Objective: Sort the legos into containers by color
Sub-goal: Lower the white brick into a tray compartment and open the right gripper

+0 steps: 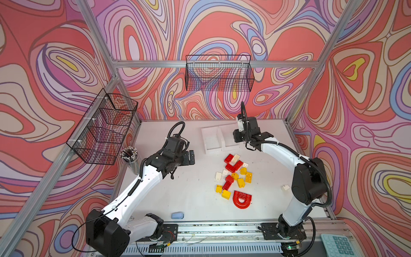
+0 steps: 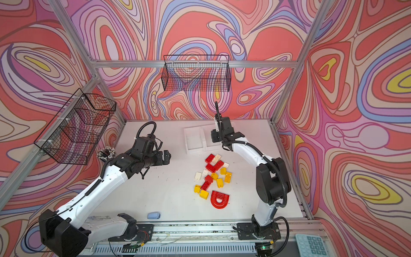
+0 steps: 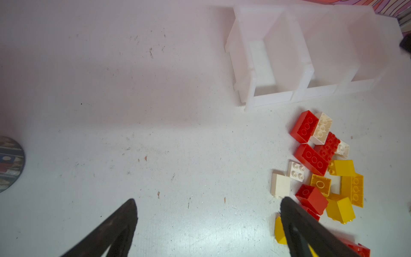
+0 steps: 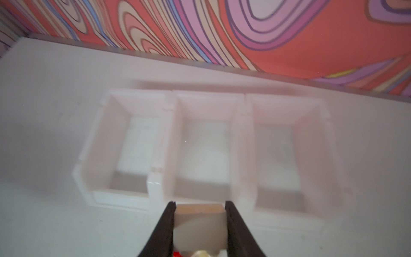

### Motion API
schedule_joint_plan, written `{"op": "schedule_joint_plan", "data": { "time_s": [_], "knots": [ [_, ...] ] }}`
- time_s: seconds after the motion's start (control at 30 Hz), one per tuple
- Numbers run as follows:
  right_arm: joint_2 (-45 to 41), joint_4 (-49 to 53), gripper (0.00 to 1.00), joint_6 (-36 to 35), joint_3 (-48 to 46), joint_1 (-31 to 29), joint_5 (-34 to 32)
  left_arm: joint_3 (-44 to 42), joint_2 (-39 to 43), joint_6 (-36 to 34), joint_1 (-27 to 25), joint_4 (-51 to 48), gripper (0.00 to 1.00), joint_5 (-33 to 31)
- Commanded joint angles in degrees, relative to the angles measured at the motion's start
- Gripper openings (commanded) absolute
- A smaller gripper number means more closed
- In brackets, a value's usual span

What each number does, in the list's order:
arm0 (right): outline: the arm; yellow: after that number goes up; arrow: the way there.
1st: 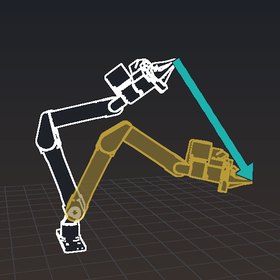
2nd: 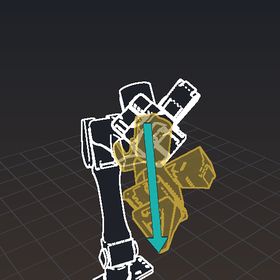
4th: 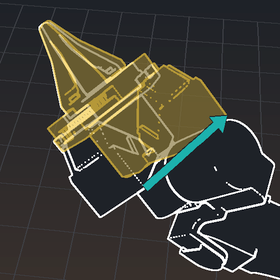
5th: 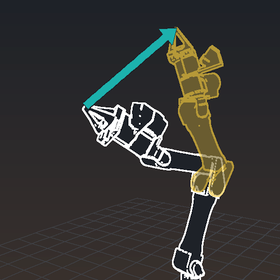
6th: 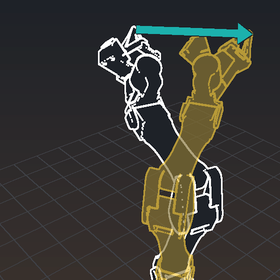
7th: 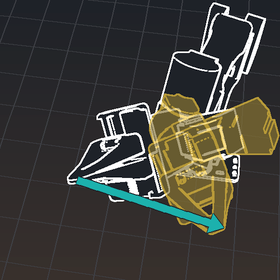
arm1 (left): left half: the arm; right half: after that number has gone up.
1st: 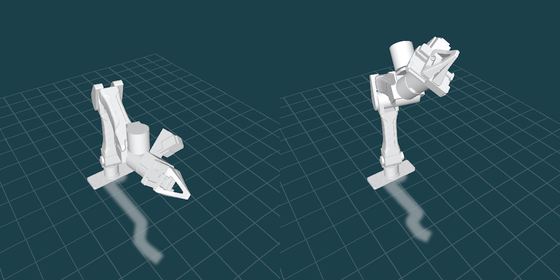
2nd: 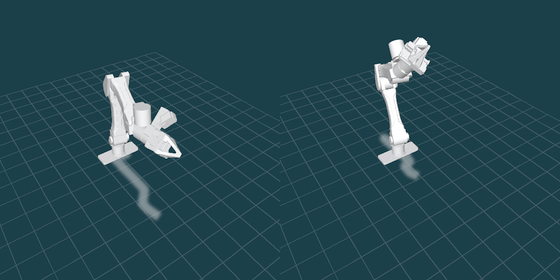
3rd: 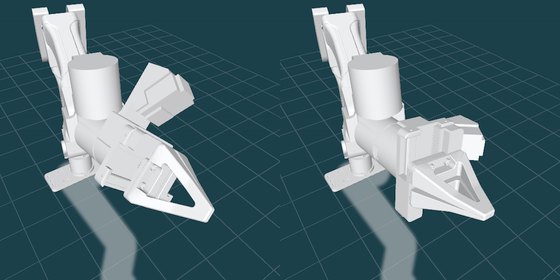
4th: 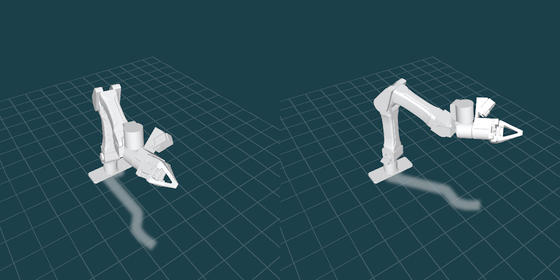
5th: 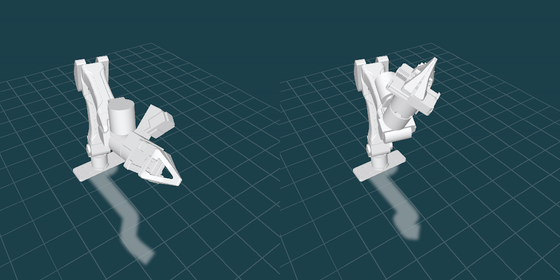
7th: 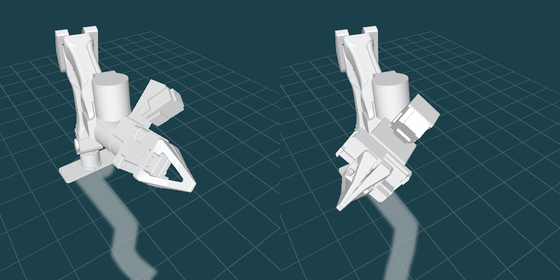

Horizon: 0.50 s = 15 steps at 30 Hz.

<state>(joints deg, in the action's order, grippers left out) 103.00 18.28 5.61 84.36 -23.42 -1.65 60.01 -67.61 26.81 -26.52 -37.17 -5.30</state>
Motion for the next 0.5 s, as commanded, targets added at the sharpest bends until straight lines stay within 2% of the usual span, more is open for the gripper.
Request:
{"op": "schedule_joint_plan", "data": {
  "time_s": [0.0, 0.17, 0.33, 0.4, 0.47],
  "knots": [
    [6.35, 3.34, 0.26, 1.17, 6.25, -2.61, 2.92, -1.9, 2.17, 1.45, -2.29, -5.61, 1.0, -3.36],
    [14.37, 5.31, 0.27, 1.24, 15.82, -5.88, 4.1, -6.9, 6.47, 5.28, -5.13, -5.9, 0.99, -2.75],
    [19.27, 5.25, 0.27, 2.78, 19.26, -6.38, 4.98, -11.04, 10.35, 7.75, -7.21, -7.46, 0.98, -2.63],
    [20.84, 4.84, 0.3, 3.12, 20.06, -6.38, 5.58, -12.07, 11.4, 8.13, -7.81, -7.64, 0.99, -2.39],
    [22.07, 5.02, 0.37, 3.27, 21.11, -6.39, 6.02, -12.81, 11.8, 8.22, -8.26, -7.73, 1.0, -2.04]
  ]
}}
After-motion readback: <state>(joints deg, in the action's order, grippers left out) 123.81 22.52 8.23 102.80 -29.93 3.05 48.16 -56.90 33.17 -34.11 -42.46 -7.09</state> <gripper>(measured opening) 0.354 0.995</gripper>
